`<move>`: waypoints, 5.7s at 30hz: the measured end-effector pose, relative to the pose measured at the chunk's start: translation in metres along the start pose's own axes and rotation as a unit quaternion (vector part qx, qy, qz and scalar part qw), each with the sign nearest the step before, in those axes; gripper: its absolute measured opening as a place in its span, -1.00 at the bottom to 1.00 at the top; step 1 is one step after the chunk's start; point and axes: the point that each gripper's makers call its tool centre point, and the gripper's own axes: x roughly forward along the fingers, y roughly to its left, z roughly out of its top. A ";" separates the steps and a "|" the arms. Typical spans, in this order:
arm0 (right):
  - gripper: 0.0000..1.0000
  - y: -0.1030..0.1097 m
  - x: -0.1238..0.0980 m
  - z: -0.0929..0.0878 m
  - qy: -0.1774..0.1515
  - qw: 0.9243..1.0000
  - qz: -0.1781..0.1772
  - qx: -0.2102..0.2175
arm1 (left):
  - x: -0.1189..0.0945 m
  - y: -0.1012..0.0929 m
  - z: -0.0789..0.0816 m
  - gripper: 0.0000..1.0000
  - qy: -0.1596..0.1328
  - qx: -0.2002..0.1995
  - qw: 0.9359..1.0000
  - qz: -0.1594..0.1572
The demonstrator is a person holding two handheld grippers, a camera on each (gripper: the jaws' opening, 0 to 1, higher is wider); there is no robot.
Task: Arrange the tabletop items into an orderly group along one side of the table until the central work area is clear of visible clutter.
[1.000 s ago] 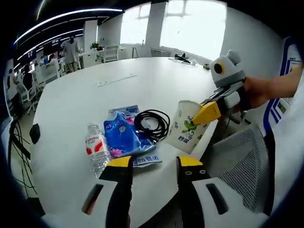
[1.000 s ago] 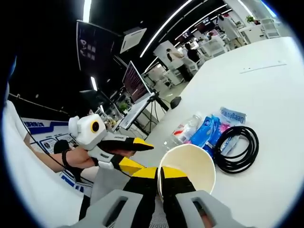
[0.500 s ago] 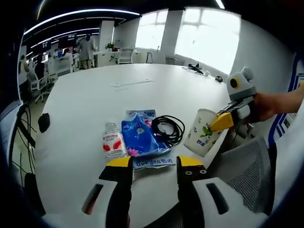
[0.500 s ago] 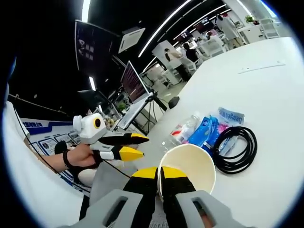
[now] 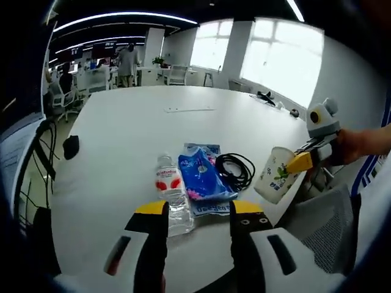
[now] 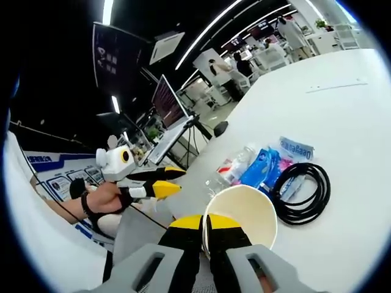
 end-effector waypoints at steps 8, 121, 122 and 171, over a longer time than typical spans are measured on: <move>-1.00 0.003 0.011 0.004 0.013 1.000 -0.002 -0.009 | -0.008 0.021 -0.005 -0.17 -0.006 -0.017 1.000 0.019; -0.96 -0.124 0.236 0.123 0.292 0.849 -0.115 -0.425 | -0.033 0.071 -0.028 -0.17 -0.028 -0.075 0.995 0.056; -0.93 -0.127 0.236 0.125 0.290 0.851 -0.118 -0.421 | -0.032 0.071 -0.028 -0.17 -0.028 -0.075 0.995 0.056; -0.54 -0.073 0.124 0.177 0.109 0.917 -0.131 -0.361 | -0.031 0.021 -0.026 -0.20 -0.021 -0.060 0.998 0.027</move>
